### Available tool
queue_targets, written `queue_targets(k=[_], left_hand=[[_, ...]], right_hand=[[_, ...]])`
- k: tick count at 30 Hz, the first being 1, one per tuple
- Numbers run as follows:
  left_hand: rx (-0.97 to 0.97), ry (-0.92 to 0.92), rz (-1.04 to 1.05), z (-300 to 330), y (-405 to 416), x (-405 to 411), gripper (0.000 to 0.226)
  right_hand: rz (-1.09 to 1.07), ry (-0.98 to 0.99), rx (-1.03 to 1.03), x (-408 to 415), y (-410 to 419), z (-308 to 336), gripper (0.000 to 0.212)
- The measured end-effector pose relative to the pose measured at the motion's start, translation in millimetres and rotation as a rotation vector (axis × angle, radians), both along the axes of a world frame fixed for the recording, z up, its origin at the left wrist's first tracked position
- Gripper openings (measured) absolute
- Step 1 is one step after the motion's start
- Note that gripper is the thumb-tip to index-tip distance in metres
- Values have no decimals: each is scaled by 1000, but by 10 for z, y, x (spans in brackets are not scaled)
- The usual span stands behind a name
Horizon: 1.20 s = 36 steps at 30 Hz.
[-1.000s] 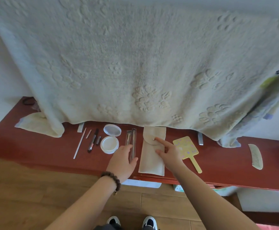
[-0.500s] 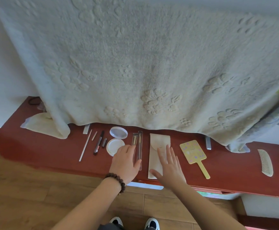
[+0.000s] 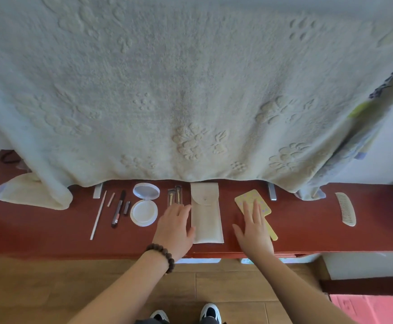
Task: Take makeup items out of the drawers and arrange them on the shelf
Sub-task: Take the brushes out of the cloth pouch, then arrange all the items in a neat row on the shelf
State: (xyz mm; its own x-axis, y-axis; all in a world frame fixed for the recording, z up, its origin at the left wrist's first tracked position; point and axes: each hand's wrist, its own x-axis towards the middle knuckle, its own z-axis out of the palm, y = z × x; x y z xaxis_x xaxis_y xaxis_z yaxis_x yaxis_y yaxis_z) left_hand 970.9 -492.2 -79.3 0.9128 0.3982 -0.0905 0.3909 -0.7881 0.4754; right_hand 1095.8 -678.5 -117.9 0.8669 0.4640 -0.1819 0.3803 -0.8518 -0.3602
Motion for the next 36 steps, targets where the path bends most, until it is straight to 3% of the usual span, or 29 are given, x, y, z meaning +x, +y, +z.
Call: queue_targets(k=[3,11,17,23,28,36], left_hand=[[29,34,-53,-2,-83,61,50],[5,160,-183,-130,-339,188,55],[10,270,-225,-240,-453,252,61],[109,397,-206,-328,-626,274,67],[122,357,-190,-277,-909,498,65],[280,369,-78,-455,-1227,740,84]], right_hand=[[-130,35,-21,92,-326,3,73],[-73,176,-66,-230,-222,-96,69],[-140,311,137,-249,-143,65,69],[-524,147,227,508,-989,233,59],[-770,80,181,1218,-1773,203,56],[-881,125,44,2045,-2139,26,75]])
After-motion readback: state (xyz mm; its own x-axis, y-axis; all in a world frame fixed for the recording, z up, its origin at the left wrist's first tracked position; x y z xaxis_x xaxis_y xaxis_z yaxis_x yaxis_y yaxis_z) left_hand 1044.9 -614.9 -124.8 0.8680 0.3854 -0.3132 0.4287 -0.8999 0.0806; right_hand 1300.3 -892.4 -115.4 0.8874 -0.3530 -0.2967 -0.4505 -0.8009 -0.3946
